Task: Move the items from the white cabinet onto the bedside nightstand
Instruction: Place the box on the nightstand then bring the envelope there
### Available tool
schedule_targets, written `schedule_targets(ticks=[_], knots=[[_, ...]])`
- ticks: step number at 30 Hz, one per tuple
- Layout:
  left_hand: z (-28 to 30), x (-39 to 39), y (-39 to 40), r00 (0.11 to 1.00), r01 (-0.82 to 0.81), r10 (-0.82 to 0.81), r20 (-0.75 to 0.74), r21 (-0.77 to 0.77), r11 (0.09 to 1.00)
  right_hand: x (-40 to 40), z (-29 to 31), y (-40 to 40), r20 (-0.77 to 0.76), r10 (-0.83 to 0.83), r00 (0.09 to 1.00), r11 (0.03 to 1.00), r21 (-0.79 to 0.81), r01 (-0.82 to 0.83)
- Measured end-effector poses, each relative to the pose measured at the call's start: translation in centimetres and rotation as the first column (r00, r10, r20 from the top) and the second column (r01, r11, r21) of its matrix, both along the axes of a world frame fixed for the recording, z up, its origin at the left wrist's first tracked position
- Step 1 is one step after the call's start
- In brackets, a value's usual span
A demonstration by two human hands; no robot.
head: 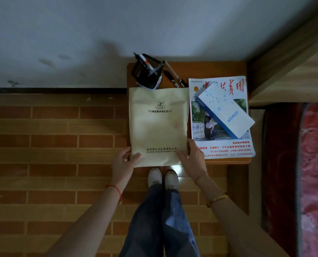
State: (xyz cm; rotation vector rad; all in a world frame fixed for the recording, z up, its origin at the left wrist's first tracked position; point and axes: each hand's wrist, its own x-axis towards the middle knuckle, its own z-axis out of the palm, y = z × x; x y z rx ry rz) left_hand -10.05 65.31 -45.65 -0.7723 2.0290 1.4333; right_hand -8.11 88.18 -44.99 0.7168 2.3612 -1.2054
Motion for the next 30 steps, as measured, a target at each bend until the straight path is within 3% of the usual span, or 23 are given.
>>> schedule_targets(ticks=[9, 15, 30], knots=[[0.4, -0.8, 1.5, 0.978, 0.023, -0.061, -0.200, -0.189, 0.982, -0.7, -1.0, -1.0, -0.080, 0.013, 0.997, 0.990, 0.142, -0.001], [0.6, -0.8, 1.5, 0.954, 0.058, -0.119, -0.275, -0.219, 0.974, -0.4, -1.1, -1.1, -0.077, 0.043, 0.996, 0.981, 0.193, -0.027], [-1.2, -0.2, 0.7, 0.939, 0.124, -0.210, -0.271, -0.302, 0.945, -0.5, -1.5, -1.2, -0.076, 0.100, 0.992, 0.971, 0.227, -0.081]])
